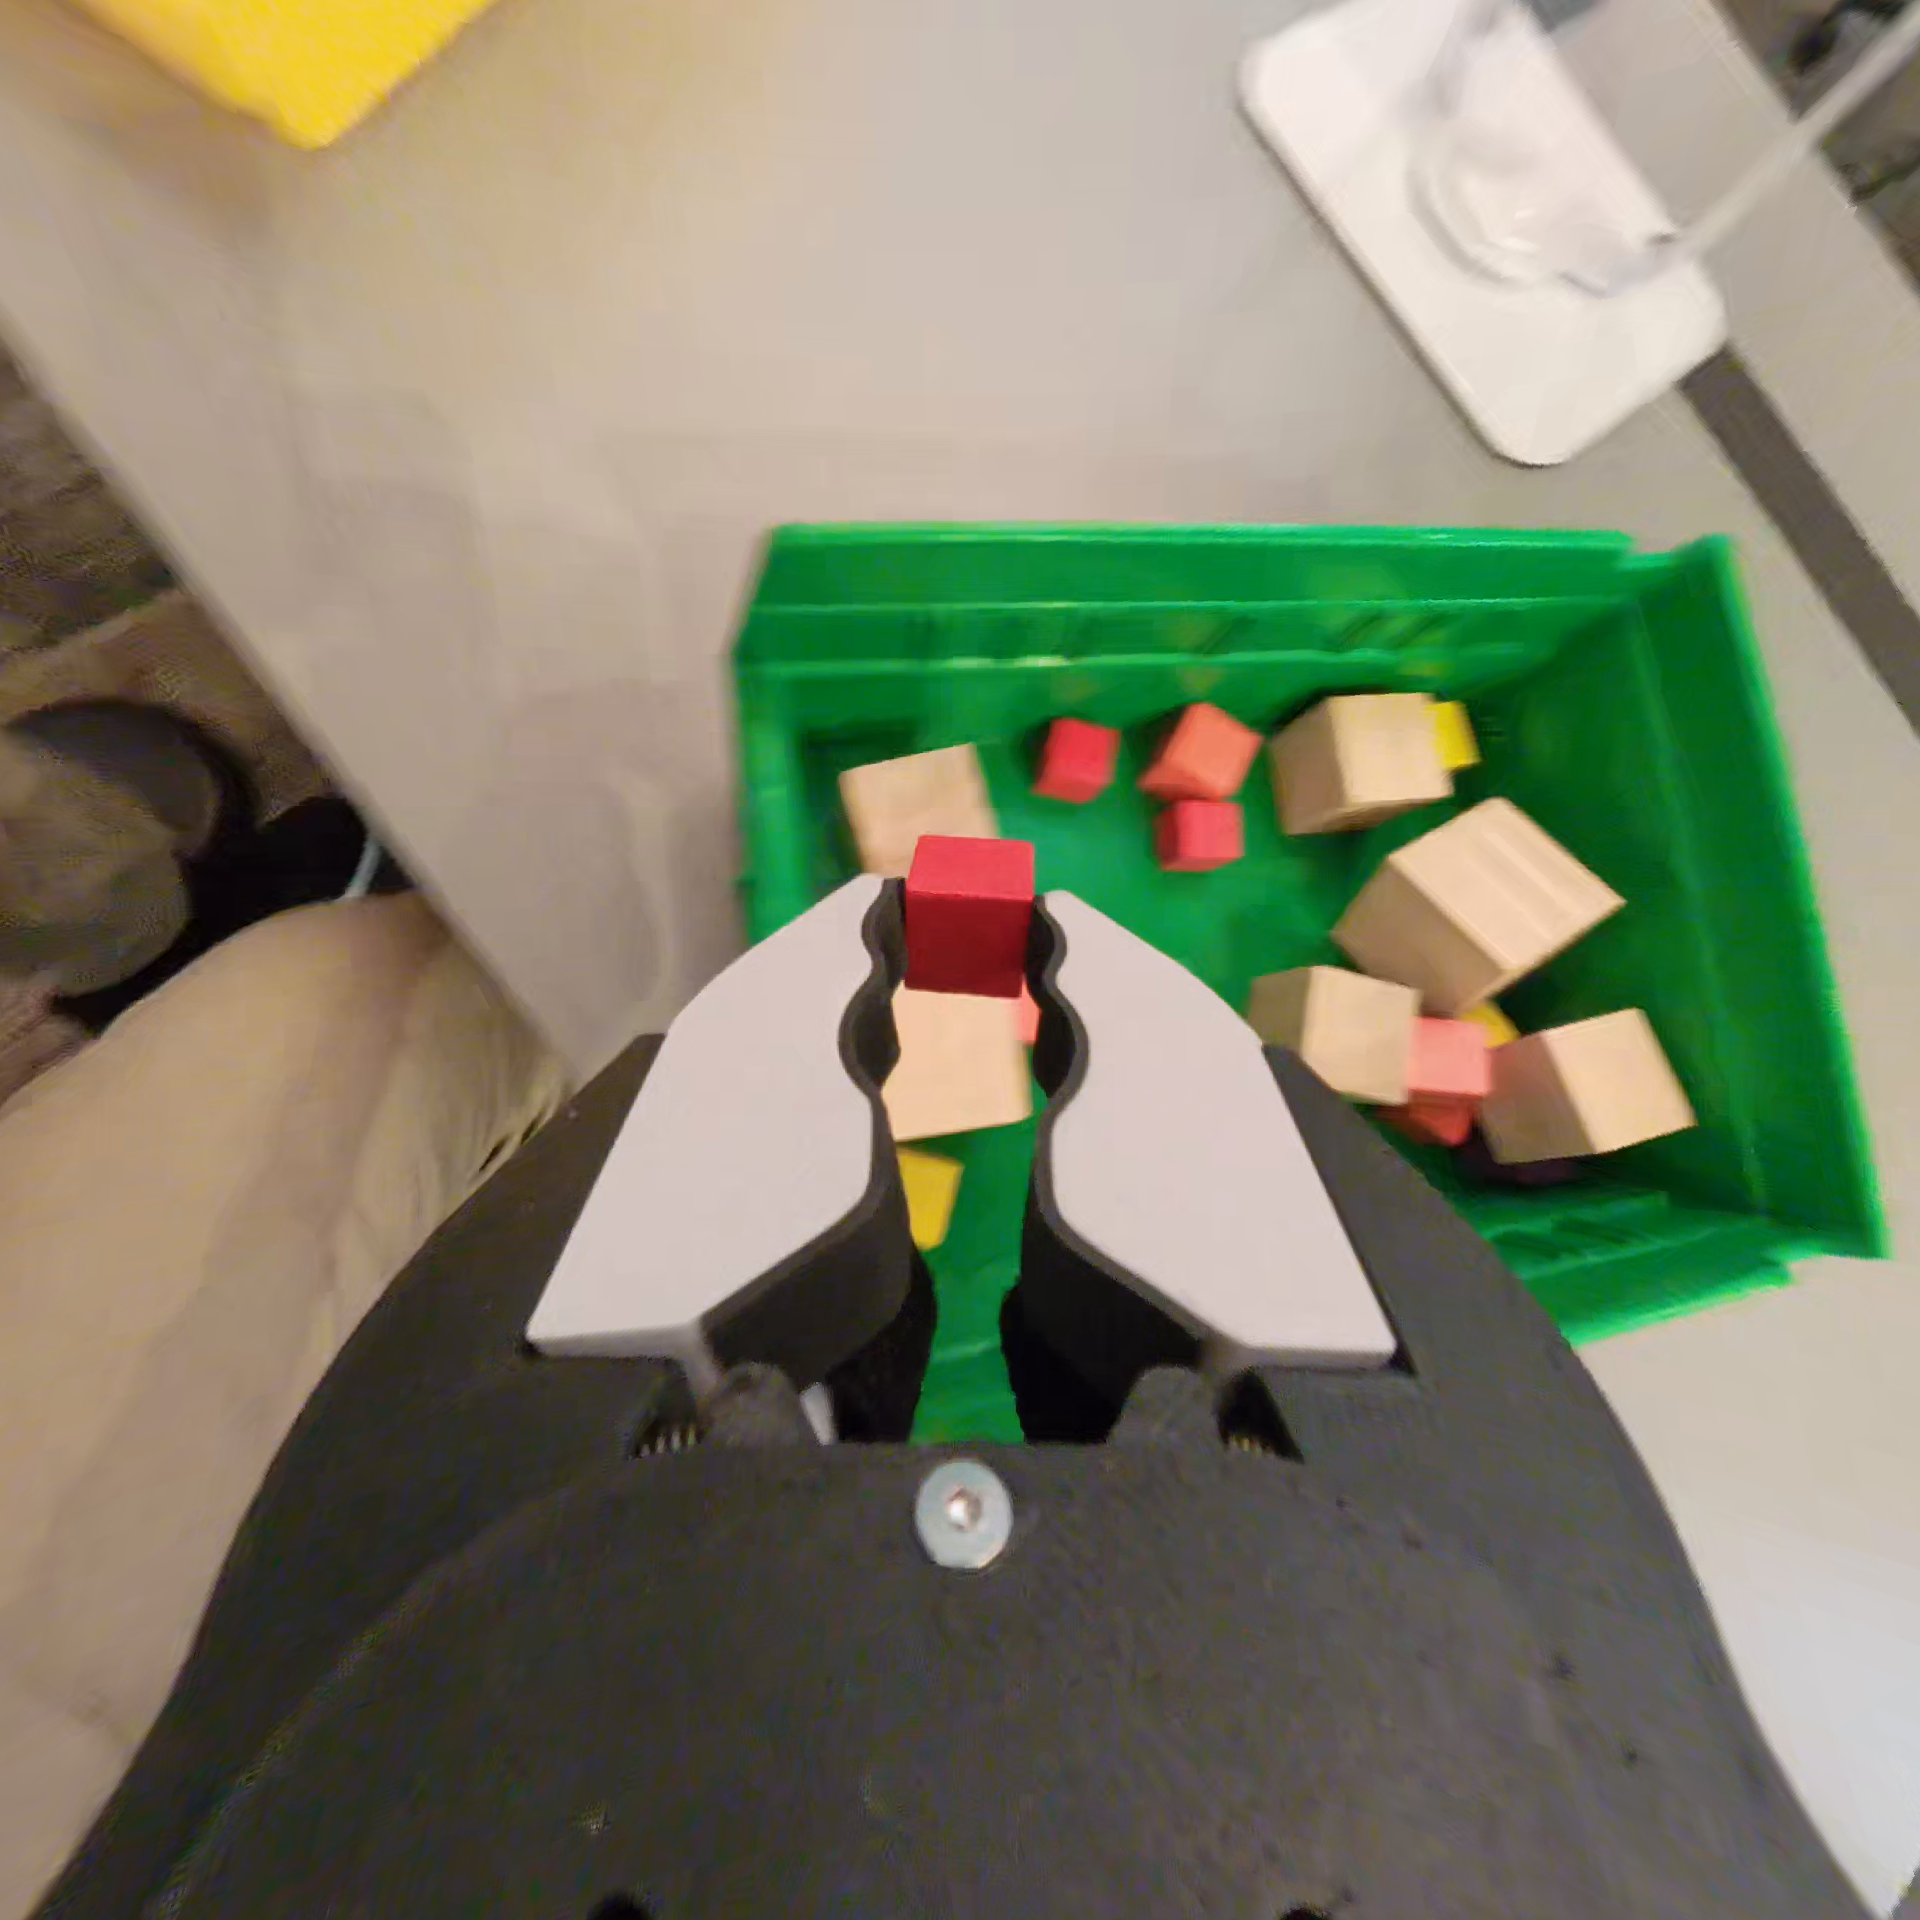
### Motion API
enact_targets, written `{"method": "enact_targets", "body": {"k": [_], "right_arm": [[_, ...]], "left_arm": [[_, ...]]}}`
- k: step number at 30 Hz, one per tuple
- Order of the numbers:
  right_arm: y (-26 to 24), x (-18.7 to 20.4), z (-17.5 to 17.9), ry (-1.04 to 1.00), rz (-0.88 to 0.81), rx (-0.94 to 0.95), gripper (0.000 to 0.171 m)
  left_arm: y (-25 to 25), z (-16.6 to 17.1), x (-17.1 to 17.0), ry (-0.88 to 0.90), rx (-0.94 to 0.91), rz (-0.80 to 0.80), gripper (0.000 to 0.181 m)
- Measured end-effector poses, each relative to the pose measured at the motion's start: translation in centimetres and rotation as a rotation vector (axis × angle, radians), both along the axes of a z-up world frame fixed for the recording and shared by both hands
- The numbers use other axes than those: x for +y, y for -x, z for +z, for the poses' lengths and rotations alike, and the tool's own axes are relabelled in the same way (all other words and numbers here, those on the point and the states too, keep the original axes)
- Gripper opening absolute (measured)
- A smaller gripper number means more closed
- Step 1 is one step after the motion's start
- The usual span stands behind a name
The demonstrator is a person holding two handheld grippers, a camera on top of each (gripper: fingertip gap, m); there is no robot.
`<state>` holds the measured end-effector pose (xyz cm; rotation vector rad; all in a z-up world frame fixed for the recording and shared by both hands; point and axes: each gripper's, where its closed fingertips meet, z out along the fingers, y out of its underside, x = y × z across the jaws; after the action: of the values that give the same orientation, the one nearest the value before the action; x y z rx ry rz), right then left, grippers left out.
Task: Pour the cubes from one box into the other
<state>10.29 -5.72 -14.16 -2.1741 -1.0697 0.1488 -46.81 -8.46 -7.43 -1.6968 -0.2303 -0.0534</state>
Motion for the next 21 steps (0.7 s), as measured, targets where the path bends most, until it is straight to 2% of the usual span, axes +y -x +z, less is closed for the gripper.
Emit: {"method": "enact_targets", "body": {"k": [1, 4, 8, 12, 16, 18, 21], "right_arm": [[-1.0, 1.7, -0.5, 0.02, -0.037, -0.01, 0.017], [-4.2, 5.5, -2.3, 0.082, -0.142, -0.06, 0.049], [-8.1, 7.9, -2.1, 0.112, -0.252, -0.002, 0.063], [-11.8, 8.4, -2.2, 0.195, -0.386, 0.121, 0.067], [-17.8, 8.7, -3.6, 0.221, -0.545, 0.029, 0.073], [-18.2, 8.2, -4.5, 0.288, -0.563, 0.113, 0.075], [-17.1, 7.0, -6.5, 0.406, -0.532, 0.178, 0.075]], "left_arm": [[-0.5, 0.4, 1.7, 0.029, 0.01, -0.05, 0.056], [-1.2, -0.3, 6.6, 0.138, 0.073, -0.132, 0.064], [-1.5, -2.2, 10.4, 0.249, 0.11, -0.184, 0.068], [-2.3, -2.9, 11.8, 0.313, 0.126, -0.232, 0.07], [-2.2, -1.9, 12.5, 0.402, 0.203, -0.236, 0.071], [-1.7, -3.9, 13.3, 0.516, 0.213, -0.25, 0.073], [-4.0, -8.4, 13.9, 0.678, 0.111, -0.412, 0.074]]}}
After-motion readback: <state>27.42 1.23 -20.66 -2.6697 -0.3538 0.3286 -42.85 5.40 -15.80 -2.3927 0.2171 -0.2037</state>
